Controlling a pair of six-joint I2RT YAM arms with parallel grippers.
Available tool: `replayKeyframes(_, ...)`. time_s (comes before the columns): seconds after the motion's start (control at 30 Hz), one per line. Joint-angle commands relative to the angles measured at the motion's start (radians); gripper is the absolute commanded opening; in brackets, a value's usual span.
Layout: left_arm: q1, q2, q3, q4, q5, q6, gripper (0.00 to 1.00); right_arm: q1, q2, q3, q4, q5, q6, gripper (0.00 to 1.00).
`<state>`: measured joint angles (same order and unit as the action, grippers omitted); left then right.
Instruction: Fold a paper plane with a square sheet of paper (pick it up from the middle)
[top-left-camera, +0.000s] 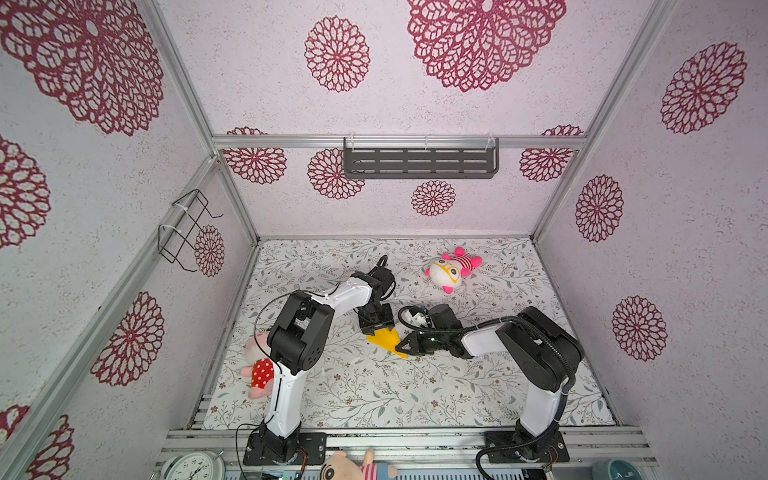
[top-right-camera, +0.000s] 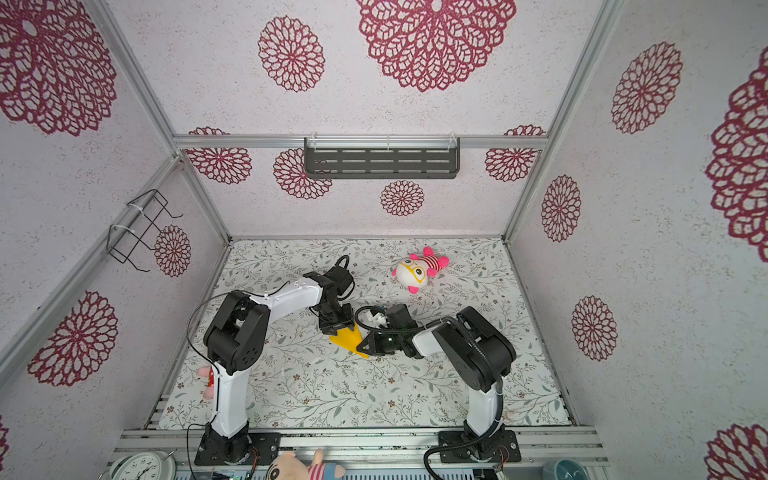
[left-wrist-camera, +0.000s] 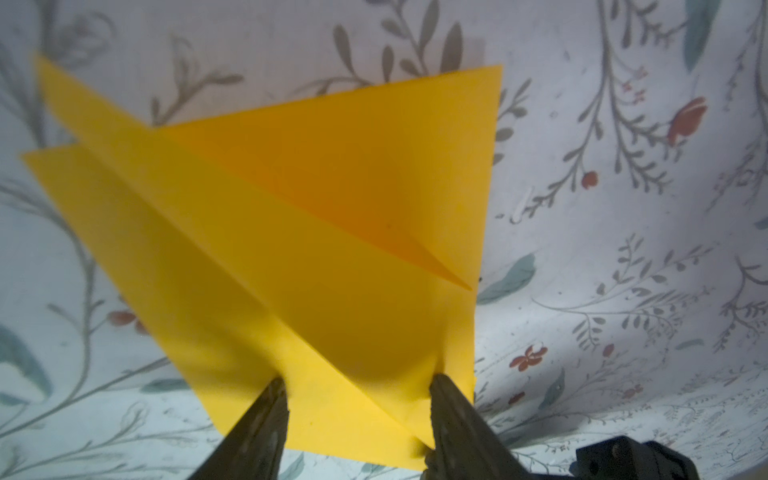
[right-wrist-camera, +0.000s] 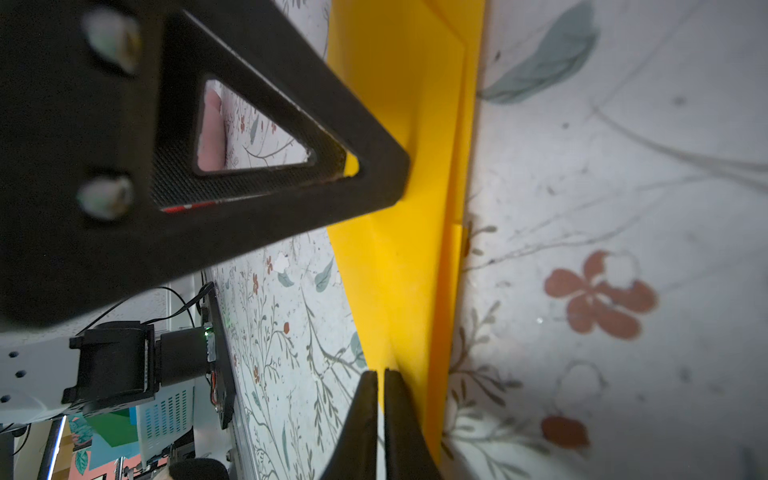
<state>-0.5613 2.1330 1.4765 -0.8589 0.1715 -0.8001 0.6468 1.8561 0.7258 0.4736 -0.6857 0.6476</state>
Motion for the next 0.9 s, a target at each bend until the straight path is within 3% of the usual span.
replayKeyframes(0.0,-0.005,0.471,-0.194,0.179,-0.153,0.047,0.59,-0.005,-0.059,-0.018,0.051,-0.008,-0.005,0.11)
replayKeyframes(0.13,-0.006,0.484,-0.188,0.181,-0.153,0.052,0.6,-0.01,-0.094,-0.028,0.041,0.005,-0.019,0.11)
replayKeyframes(0.87,-0.006,0.464,-0.175,0.173,-0.144,0.058,0.61,-0.01,0.017,-0.019,-0.036,0.045,-0.032,0.1)
